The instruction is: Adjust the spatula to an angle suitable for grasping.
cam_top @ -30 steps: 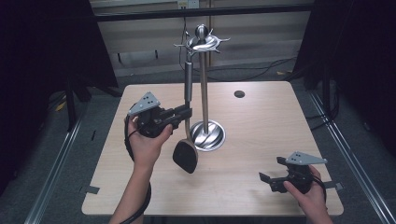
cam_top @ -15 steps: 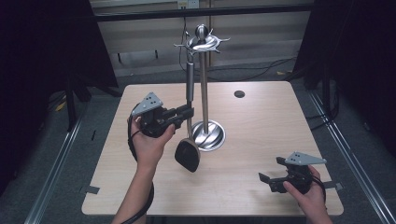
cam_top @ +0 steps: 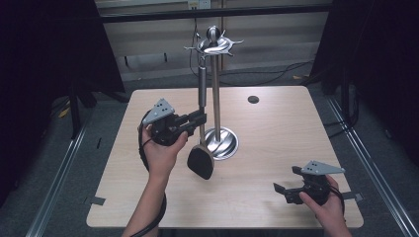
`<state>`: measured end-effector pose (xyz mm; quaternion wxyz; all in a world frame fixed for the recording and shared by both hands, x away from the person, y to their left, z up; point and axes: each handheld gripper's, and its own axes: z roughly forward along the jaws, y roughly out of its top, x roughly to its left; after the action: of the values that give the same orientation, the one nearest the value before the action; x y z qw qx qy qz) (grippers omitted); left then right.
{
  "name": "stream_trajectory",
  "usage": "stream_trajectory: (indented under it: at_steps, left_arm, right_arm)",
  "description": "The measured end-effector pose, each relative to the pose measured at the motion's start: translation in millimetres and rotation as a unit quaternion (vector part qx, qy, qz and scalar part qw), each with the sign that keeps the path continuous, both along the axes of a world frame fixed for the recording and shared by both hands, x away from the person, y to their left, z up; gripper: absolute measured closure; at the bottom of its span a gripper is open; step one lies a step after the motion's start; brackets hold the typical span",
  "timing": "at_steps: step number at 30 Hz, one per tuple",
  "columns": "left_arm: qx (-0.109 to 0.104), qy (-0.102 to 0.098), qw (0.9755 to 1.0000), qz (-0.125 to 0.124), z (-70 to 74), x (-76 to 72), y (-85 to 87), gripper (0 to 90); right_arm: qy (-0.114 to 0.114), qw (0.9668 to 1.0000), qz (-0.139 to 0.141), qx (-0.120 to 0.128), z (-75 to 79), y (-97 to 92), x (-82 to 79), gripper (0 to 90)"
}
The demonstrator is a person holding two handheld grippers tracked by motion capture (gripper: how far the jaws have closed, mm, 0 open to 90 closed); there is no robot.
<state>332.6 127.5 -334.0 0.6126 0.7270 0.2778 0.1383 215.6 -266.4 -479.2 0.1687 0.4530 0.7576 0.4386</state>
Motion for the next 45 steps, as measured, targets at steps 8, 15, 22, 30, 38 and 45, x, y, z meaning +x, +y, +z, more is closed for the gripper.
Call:
stream_trajectory:
  at_steps: [8,15,22,30,38,45]
  left_arm:
    - [0.002,-0.008,0.9999,0.009,-2.1,1.0,-3.1,75.2]
    - [0.002,-0.012,0.9998,0.018,-3.7,1.5,-7.2,75.2]
    - [-0.002,-0.011,0.9997,0.022,-4.6,3.2,-9.6,75.1]
    - [-0.005,-0.01,0.9997,0.021,-6.0,7.1,-9.6,74.9]
    - [-0.008,-0.009,0.9996,0.024,-7.1,8.5,-10.8,74.7]
    - [-0.02,-0.005,0.9995,0.024,-8.6,10.8,-10.9,74.0]
  right_arm:
    - [0.001,1.0,0.003,-0.002,-0.4,1.2,0.1,4.1]
    - [0.002,1.0,0.003,-0.002,-0.6,1.1,0.0,4.1]
    - [0.004,1.0,0.007,-0.004,-1.6,1.7,0.3,4.1]
    - [0.002,1.0,0.002,-0.001,-0.4,1.1,0.1,4.1]
    - [0.001,1.0,0.006,-0.002,-0.9,1.2,0.4,4.1]
    - [0.002,1.0,0.005,-0.003,-0.8,1.1,0.2,4.1]
